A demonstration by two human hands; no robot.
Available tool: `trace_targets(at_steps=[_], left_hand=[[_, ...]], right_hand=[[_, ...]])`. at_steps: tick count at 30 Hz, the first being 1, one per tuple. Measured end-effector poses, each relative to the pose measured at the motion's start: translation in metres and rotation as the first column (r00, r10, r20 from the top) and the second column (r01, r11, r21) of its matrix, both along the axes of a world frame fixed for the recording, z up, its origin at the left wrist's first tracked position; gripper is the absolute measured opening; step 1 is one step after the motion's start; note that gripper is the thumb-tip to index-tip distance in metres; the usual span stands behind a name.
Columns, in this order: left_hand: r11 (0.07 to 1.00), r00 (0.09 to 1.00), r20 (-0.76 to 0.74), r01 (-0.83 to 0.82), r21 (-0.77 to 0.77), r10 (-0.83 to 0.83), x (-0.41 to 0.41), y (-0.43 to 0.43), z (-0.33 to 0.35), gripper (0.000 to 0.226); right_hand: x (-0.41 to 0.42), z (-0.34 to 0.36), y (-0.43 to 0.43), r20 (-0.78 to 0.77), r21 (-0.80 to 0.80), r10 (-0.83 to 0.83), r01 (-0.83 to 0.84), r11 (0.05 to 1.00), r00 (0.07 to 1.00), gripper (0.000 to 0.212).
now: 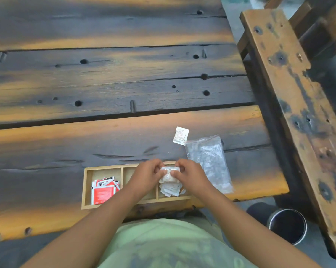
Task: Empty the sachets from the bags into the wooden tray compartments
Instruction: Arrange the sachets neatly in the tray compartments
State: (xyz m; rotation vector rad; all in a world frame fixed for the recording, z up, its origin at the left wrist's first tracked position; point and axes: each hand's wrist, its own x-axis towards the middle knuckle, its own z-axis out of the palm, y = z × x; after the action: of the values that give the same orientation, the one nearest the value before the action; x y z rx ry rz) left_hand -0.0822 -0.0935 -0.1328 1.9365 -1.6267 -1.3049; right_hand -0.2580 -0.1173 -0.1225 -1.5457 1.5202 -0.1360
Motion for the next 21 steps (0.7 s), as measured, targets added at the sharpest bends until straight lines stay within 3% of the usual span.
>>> trace_targets(at_steps=[5,10,17,21], left_hand=[[0.997,0.993,0.081,0.08,0.006,-0.08,-0.01,0.019,-0.008,0.023],[0.964,0.934,0.241,0.263,0.035,-0.264,-0.017,0.018,-0.007,0.032],[0.954,0.894,0.34,0.297,0.042,-0.293,-0.021,0.018,-0.009,0.019],[0.954,0.893,0.339,0.293,0.064,-0.297,-0.021,0.015,-0.01,0.017]], right_hand=[[-0.014,-0.004,0.016,-0.083,-0.006,0.088,-0.088,0.996,0.993,0.017],[-0.018,-0.007,0.017,-0.126,0.039,0.074,-0.069,0.997,0.989,0.017],[-0.019,-0.004,0.012,-0.224,0.014,0.214,-0.216,0.976,0.951,0.01],[-0.021,-0.005,0.004,-0.171,0.041,0.162,-0.157,0.987,0.972,0.011]])
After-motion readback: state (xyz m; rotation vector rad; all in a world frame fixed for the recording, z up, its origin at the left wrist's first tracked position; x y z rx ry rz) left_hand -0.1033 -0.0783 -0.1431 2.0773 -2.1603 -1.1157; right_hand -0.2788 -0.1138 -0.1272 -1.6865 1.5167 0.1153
